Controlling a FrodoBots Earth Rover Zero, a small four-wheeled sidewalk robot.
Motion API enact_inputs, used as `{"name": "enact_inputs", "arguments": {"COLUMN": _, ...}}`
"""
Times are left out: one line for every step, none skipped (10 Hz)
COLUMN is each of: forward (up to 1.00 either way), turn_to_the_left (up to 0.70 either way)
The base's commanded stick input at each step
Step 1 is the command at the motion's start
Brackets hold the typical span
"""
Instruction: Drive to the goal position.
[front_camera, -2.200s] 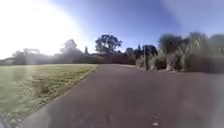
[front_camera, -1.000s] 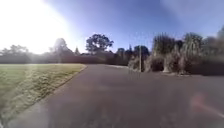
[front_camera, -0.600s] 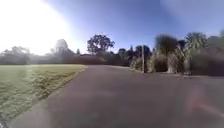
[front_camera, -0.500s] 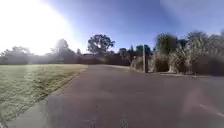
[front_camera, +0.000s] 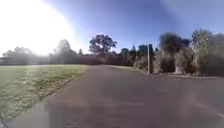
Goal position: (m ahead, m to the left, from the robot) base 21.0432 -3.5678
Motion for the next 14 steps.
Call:
{"name": "enact_inputs", "arguments": {"forward": 0.70, "turn_to_the_left": -0.34}}
{"name": "enact_inputs", "arguments": {"forward": 0.70, "turn_to_the_left": -0.34}}
{"name": "enact_inputs", "arguments": {"forward": 0.70, "turn_to_the_left": -0.35}}
{"name": "enact_inputs", "arguments": {"forward": 0.70, "turn_to_the_left": -0.35}}
{"name": "enact_inputs", "arguments": {"forward": 0.70, "turn_to_the_left": -0.35}}
{"name": "enact_inputs", "arguments": {"forward": 0.70, "turn_to_the_left": 0.00}}
{"name": "enact_inputs", "arguments": {"forward": 0.70, "turn_to_the_left": 0.00}}
{"name": "enact_inputs", "arguments": {"forward": 0.70, "turn_to_the_left": 0.00}}
{"name": "enact_inputs", "arguments": {"forward": 0.70, "turn_to_the_left": 0.00}}
{"name": "enact_inputs", "arguments": {"forward": 0.70, "turn_to_the_left": 0.00}}
{"name": "enact_inputs", "arguments": {"forward": 0.70, "turn_to_the_left": 0.00}}
{"name": "enact_inputs", "arguments": {"forward": 0.70, "turn_to_the_left": 0.00}}
{"name": "enact_inputs", "arguments": {"forward": 0.70, "turn_to_the_left": 0.00}}
{"name": "enact_inputs", "arguments": {"forward": 0.70, "turn_to_the_left": 0.00}}
